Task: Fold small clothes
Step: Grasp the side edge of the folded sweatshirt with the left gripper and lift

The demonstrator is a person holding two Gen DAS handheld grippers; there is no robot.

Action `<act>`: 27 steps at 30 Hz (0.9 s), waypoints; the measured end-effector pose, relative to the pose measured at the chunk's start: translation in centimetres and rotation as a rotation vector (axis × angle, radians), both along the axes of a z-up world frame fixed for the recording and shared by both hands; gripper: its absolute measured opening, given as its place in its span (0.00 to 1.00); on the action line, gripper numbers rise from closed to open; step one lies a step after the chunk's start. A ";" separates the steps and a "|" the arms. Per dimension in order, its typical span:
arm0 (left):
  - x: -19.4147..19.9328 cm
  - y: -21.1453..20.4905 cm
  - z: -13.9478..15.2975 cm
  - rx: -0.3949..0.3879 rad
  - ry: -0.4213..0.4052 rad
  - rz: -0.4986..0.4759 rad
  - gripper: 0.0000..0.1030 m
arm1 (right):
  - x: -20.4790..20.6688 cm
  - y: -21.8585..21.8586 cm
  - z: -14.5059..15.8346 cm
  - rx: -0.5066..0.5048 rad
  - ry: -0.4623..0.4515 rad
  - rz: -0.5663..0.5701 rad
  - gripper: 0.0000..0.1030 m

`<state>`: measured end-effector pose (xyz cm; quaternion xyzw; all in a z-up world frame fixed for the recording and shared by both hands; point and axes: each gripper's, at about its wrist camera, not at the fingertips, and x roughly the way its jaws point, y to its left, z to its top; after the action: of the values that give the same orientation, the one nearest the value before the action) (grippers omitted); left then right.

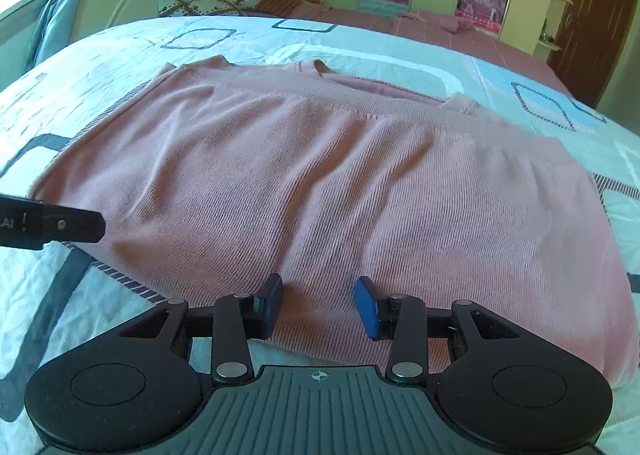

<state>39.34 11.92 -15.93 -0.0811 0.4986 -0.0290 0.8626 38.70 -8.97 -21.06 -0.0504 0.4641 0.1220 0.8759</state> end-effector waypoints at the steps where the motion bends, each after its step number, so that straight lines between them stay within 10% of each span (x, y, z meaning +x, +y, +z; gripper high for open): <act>1: -0.2 0.2 0.0 -0.003 0.008 0.008 0.82 | 0.0 0.0 0.2 0.005 0.001 0.003 0.39; 12: -2.3 2.3 -1.2 -0.162 0.058 0.124 0.84 | 0.3 -0.1 3.3 0.090 -0.090 -0.041 0.39; 22: 0.3 3.5 -3.8 -0.489 -0.108 0.235 0.85 | 1.0 -1.2 2.5 0.093 -0.098 -0.077 0.39; 27: 3.2 3.8 -4.9 -0.555 -0.182 0.275 0.62 | 2.6 -1.5 2.4 0.083 -0.125 -0.105 0.40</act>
<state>42.50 15.69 -20.81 -0.3769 0.3766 -0.0541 0.8445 41.28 -10.45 -18.63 0.0030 0.4050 0.0917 0.9097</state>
